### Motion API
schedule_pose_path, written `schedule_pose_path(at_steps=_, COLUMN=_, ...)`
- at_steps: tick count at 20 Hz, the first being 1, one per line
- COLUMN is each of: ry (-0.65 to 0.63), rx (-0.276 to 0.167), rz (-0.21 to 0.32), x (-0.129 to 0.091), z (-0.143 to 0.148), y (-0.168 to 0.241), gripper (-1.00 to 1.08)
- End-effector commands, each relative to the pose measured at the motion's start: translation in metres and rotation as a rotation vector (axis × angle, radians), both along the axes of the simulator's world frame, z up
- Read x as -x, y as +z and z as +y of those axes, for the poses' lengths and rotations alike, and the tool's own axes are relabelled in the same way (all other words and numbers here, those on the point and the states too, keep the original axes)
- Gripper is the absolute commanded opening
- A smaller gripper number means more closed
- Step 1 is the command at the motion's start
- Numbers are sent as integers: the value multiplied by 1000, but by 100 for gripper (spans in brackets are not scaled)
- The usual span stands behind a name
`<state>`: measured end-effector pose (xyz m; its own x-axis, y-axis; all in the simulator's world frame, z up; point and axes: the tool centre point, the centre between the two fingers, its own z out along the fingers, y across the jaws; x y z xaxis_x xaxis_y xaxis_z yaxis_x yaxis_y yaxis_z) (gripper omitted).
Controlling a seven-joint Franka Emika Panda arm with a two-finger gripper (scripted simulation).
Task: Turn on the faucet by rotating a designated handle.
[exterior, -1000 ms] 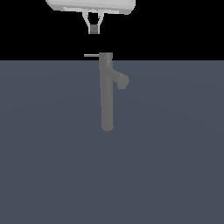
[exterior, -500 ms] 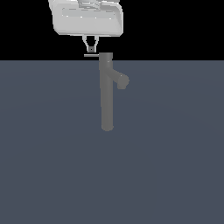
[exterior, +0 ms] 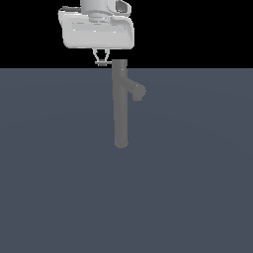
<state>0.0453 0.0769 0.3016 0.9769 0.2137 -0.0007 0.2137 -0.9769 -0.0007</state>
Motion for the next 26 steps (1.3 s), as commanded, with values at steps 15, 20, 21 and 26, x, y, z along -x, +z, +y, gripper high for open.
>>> schedule_pose_path(at_steps=15, ry=2, rx=0, rz=-1, x=24, z=2, y=-1, gripper=-100)
schedule_pose_path(at_steps=20, ry=3, rx=1, rz=-1, x=39, z=3, y=-1, gripper=-100)
schedule_pose_path(at_steps=21, ry=3, rx=1, rz=-1, x=43, z=3, y=-1, gripper=-100)
schedule_pose_path(at_steps=26, ry=5, rx=-1, rz=-8, x=44, z=-2, y=-1, gripper=-100)
